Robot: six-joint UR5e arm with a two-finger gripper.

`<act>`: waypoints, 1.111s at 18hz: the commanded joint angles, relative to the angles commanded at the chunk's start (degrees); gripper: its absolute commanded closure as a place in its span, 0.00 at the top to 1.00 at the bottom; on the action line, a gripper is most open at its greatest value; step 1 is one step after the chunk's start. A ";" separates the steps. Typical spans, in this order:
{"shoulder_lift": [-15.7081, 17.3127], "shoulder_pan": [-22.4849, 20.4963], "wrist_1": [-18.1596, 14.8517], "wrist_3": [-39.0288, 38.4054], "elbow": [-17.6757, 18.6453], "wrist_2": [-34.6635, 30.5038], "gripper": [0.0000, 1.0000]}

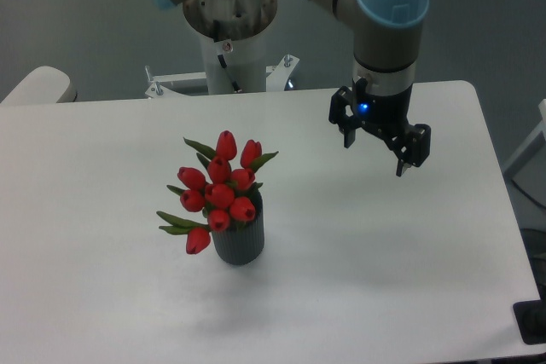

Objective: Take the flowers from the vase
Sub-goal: 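Move the open gripper toward the red tulip bouquet in the grey vase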

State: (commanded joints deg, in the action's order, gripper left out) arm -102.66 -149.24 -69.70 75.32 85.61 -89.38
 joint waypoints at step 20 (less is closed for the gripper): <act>3.33 0.44 -0.18 -2.72 6.57 14.31 1.00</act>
State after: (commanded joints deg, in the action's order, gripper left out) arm -99.33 -148.80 -69.87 72.60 92.18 -75.08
